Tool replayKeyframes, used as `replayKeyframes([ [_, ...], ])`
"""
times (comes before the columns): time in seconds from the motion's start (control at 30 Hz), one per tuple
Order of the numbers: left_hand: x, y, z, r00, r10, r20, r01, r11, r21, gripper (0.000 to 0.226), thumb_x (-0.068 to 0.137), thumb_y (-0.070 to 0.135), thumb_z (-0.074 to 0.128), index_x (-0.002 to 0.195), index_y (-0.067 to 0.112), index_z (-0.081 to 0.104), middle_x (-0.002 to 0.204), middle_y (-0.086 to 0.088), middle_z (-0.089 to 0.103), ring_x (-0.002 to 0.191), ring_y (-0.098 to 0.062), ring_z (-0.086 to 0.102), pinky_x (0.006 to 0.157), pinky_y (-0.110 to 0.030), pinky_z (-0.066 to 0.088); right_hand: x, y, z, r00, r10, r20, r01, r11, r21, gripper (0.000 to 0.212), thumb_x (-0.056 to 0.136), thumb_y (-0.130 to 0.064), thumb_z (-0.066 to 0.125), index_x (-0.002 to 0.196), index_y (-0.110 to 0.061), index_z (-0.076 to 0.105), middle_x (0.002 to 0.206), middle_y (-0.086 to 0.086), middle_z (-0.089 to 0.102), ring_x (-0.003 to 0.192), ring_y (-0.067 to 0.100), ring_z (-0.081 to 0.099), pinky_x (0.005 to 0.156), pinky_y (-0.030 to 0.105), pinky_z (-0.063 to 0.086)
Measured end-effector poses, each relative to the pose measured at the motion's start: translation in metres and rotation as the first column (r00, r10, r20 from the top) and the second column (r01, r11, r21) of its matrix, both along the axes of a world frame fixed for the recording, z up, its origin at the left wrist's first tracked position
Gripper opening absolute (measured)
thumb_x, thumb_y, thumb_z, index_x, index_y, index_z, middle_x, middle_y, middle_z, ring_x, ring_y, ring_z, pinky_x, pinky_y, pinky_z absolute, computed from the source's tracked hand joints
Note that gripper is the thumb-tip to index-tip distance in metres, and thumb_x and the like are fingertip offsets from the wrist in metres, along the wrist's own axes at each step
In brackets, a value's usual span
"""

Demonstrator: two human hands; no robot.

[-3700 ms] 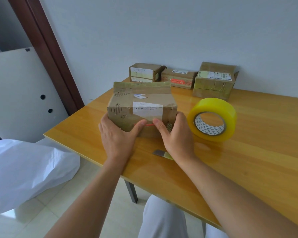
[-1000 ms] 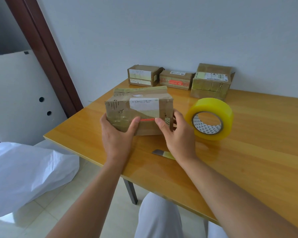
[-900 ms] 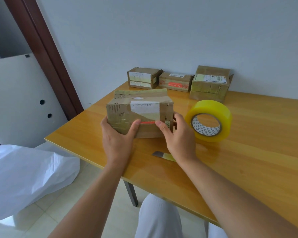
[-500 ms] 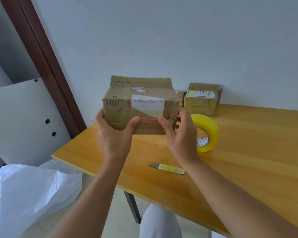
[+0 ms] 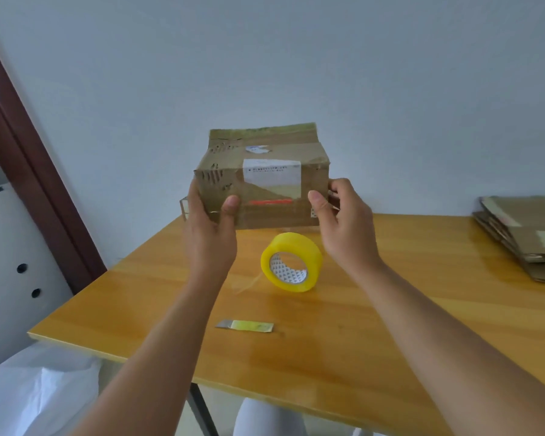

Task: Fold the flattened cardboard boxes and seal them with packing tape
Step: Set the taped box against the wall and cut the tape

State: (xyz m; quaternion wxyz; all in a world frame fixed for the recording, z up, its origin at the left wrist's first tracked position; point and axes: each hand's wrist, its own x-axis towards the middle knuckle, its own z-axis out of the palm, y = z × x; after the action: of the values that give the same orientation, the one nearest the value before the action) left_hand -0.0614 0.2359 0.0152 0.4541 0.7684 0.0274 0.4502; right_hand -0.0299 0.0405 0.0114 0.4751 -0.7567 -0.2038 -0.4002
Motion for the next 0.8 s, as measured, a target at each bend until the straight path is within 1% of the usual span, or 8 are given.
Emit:
replayKeyframes([
  [0.17, 0.026, 0.011, -0.001, 0.996, -0.002, -0.084, 0.002, 1.000, -0.001, 0.041, 0.098, 0.044, 0.054, 0.124, 0.013, 0.050, 0.086, 0.007, 0.057, 0.071, -0.010, 0.050, 0.053, -0.016, 0.032, 0.016, -0.001, 0.009, 0.996, -0.076, -0.049, 0.069, 0.989, -0.131, 0.026, 0.101, -0.030, 0.054, 0.094, -0.006, 0.060, 0.061, -0.005, 0.051, 0.056, 0.021, 0.049, 0.054, 0.030, 0.029],
  [0.3, 0.056, 0.041, -0.002, 0.996, 0.011, -0.086, -0.013, 0.999, -0.029, 0.038, 0.097, 0.039, 0.059, 0.125, 0.015, 0.053, 0.105, -0.001, 0.058, 0.095, -0.022, 0.053, 0.067, -0.022, 0.038, 0.048, 0.025, 0.008, 0.983, -0.046, -0.176, 0.010, 0.980, -0.200, 0.028, 0.101, -0.033, 0.054, 0.095, -0.006, 0.060, 0.073, 0.008, 0.065, 0.068, 0.028, 0.059, 0.056, 0.036, 0.040],
  [0.33, 0.063, 0.051, -0.004, 0.995, 0.014, -0.099, -0.017, 0.999, -0.029, 0.038, 0.097, 0.038, 0.060, 0.126, 0.015, 0.053, 0.108, -0.001, 0.057, 0.097, -0.019, 0.054, 0.069, -0.021, 0.038, 0.056, 0.034, 0.008, 0.972, -0.038, -0.231, -0.015, 0.975, -0.224, 0.028, 0.100, -0.033, 0.055, 0.100, -0.006, 0.061, 0.080, 0.010, 0.068, 0.075, 0.029, 0.062, 0.062, 0.038, 0.046],
  [0.4, 0.073, 0.072, -0.013, 0.992, 0.020, -0.121, -0.024, 0.999, -0.031, 0.040, 0.097, 0.035, 0.061, 0.130, 0.014, 0.052, 0.116, 0.000, 0.050, 0.093, 0.005, 0.050, 0.069, -0.007, 0.037, 0.067, 0.056, 0.007, 0.936, -0.035, -0.351, -0.069, 0.958, -0.278, 0.028, 0.100, -0.033, 0.056, 0.109, -0.006, 0.060, 0.094, 0.010, 0.069, 0.087, 0.028, 0.063, 0.067, 0.036, 0.048],
  [0.5, 0.080, 0.106, -0.030, 0.986, 0.064, -0.154, -0.069, 0.997, -0.030, 0.053, 0.097, 0.028, 0.062, 0.143, 0.012, 0.041, 0.121, 0.000, 0.037, 0.088, 0.022, 0.042, 0.074, 0.000, 0.034, 0.076, 0.093, 0.004, 0.874, -0.028, -0.486, -0.166, 0.921, -0.352, 0.039, 0.100, -0.029, 0.056, 0.132, -0.011, 0.042, 0.100, 0.007, 0.065, 0.082, 0.026, 0.063, 0.063, 0.034, 0.049],
  [0.63, 0.073, 0.147, -0.059, 0.966, 0.073, -0.249, -0.090, 0.994, -0.059, 0.070, 0.100, 0.025, 0.059, 0.156, 0.033, 0.017, 0.124, 0.000, 0.038, 0.103, -0.012, 0.047, 0.091, -0.031, 0.041, 0.074, 0.145, -0.017, 0.824, 0.013, -0.566, -0.274, 0.884, -0.378, 0.075, 0.102, -0.023, 0.051, 0.157, -0.028, 0.001, 0.079, -0.004, 0.051, 0.054, 0.017, 0.051, 0.047, 0.030, 0.036],
  [0.7, 0.066, 0.162, -0.074, 0.949, 0.097, -0.300, -0.102, 0.995, -0.002, 0.066, 0.101, 0.023, 0.055, 0.155, 0.038, 0.019, 0.126, -0.001, 0.038, 0.105, -0.014, 0.044, 0.090, -0.031, 0.039, 0.069, 0.166, -0.034, 0.813, 0.016, -0.582, -0.323, 0.844, -0.428, 0.072, 0.104, -0.022, 0.048, 0.158, -0.032, 0.002, 0.065, -0.001, 0.047, 0.051, 0.017, 0.047, 0.043, 0.028, 0.032],
  [0.8, 0.056, 0.181, -0.094, 0.919, 0.132, -0.372, -0.120, 0.991, 0.057, 0.063, 0.102, 0.024, 0.053, 0.155, 0.039, 0.021, 0.133, -0.002, 0.042, 0.108, -0.012, 0.043, 0.088, -0.030, 0.037, 0.066, 0.190, -0.057, 0.783, 0.013, -0.621, -0.371, 0.812, -0.451, 0.066, 0.104, -0.020, 0.045, 0.157, -0.031, 0.007, 0.063, 0.001, 0.050, 0.048, 0.015, 0.045, 0.042, 0.028, 0.031],
])
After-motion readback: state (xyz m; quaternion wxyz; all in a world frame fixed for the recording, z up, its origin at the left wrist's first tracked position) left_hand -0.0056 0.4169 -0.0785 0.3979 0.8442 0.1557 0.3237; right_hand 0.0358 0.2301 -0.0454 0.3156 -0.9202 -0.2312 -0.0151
